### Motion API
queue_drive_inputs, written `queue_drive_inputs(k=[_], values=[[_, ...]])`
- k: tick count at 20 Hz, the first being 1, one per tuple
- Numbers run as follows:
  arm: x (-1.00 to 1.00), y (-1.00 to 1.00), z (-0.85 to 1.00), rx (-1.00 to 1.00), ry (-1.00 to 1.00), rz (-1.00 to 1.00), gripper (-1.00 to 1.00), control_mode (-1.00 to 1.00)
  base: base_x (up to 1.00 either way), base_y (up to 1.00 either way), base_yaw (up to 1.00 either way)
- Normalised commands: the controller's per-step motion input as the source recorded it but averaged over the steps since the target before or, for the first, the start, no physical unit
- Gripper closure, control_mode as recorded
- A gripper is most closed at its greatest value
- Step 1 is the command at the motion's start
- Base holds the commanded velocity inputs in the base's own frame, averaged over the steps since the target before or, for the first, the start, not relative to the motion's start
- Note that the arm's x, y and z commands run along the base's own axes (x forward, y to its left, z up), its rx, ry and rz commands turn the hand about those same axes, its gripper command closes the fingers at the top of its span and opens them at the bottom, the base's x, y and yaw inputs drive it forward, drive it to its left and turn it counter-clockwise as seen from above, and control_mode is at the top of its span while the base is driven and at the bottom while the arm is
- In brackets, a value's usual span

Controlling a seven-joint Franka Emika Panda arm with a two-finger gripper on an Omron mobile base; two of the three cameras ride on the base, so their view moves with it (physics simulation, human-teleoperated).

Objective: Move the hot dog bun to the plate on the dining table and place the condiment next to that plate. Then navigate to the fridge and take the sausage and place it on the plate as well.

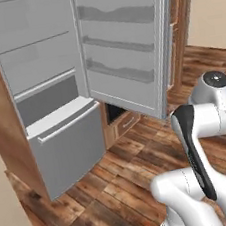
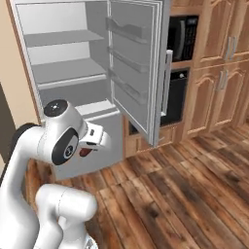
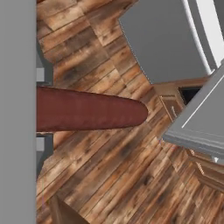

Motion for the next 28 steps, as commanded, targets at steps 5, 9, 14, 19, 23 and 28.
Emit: queue_drive_inputs(k=[5, 9, 14, 19, 23, 28], values=[[0.00, 0.00, 0.00, 0.00, 0.00, 0.00, 1.00, 1.00, -1.00, -0.38, -0.52], [0.00, 0.00, 0.00, 0.00, 0.00, 0.00, 1.00, 1.00, -1.00, -0.40, -0.50], [0.00, 0.00, 0.00, 0.00, 0.00, 0.00, 1.00, 1.00, -1.00, -0.56, -0.47], [0.00, 0.00, 0.00, 0.00, 0.00, 0.00, 1.00, 1.00, -1.00, -0.76, -0.43], [0.00, 0.00, 0.00, 0.00, 0.00, 0.00, 1.00, 1.00, -0.64, -1.00, -0.34], [0.00, 0.00, 0.00, 0.00, 0.00, 0.00, 1.00, 1.00, 0.00, -1.00, -0.20]])
